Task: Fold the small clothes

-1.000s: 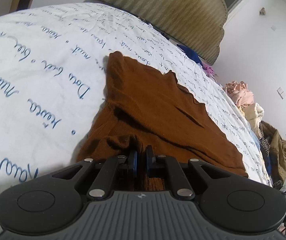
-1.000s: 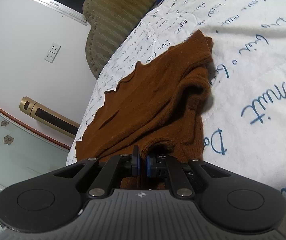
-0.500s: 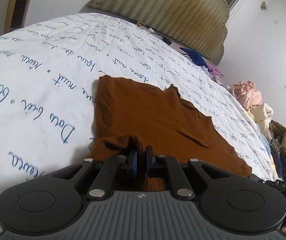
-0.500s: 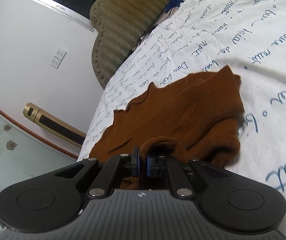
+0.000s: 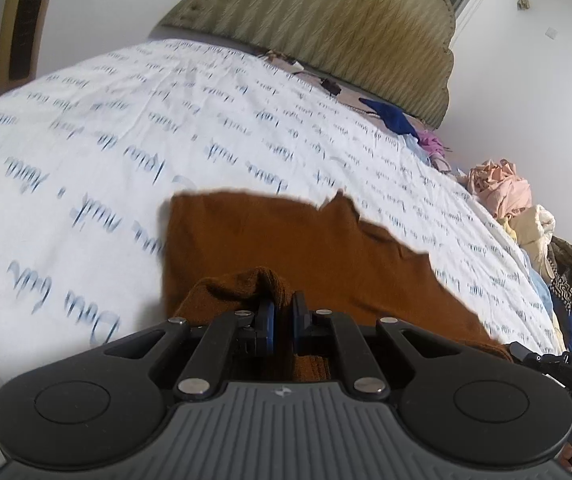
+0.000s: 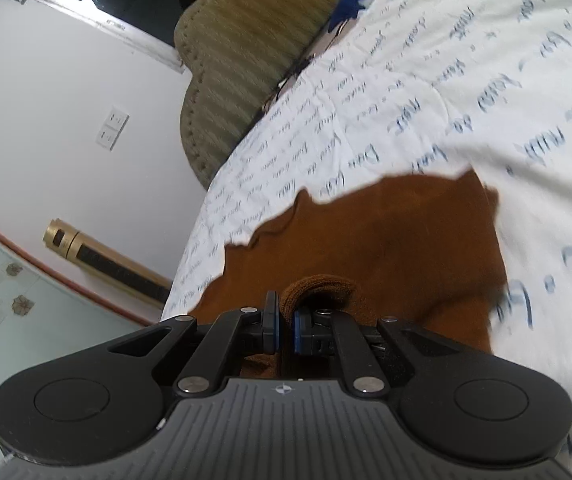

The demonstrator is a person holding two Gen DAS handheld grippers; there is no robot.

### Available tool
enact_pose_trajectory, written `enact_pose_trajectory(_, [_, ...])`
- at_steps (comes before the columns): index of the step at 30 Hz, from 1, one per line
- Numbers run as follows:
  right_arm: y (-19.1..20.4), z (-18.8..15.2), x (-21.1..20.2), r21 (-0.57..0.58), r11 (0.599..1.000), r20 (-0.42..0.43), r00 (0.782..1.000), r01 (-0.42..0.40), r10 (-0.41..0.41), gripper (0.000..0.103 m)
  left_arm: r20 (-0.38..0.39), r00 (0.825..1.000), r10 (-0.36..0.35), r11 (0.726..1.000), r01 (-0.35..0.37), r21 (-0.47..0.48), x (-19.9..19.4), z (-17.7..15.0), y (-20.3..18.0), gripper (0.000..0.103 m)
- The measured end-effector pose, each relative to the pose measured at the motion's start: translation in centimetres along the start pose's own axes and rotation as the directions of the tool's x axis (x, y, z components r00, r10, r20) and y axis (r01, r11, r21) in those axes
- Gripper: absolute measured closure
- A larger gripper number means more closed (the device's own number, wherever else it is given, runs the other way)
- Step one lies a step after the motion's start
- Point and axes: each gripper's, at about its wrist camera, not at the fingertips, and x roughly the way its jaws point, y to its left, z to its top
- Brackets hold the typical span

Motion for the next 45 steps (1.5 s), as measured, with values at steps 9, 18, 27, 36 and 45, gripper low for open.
enact_pose_trajectory(9, [-0.2,3.7,3.7,0.022,1.0,0.037,0.999,0.01,-0.01,0.09,-0.011,0.999,0.048,0.999,-0.048,-0.01,5.7,3.7,-0.7,0.095])
enact_pose_trajectory(18, [-2.9,4.6,7.2,0.087,0.992,0.012,0.995,0.095,-0.097,0.09,-0.05,0.995,0.083,0.996,-0.083,-0.015,8.8,3.8,-0.1,0.095])
enact_pose_trajectory(27, [-1.3,6.8,7.6,0.102,0.993,0.074,0.996,0.05,-0.058,0.09,-0.005,0.998,0.07,0.997,-0.07,-0.027,9.8,7.1,-1.5,0.095])
enact_pose_trajectory(36, [-4.8,7.0,10.1,0.242,0.965,0.045,0.992,0.104,-0.118,0.089,-0.064,0.996,0.064,0.99,-0.071,-0.125,12.7,7.1,0.6,0.093])
enact_pose_trajectory(45, [-3.0,7.9,8.1,0.209,0.976,0.13,0.987,0.062,-0.091,0.076,-0.092,0.986,-0.14,0.955,0.11,-0.277,10.7,9.1,2.5,0.084])
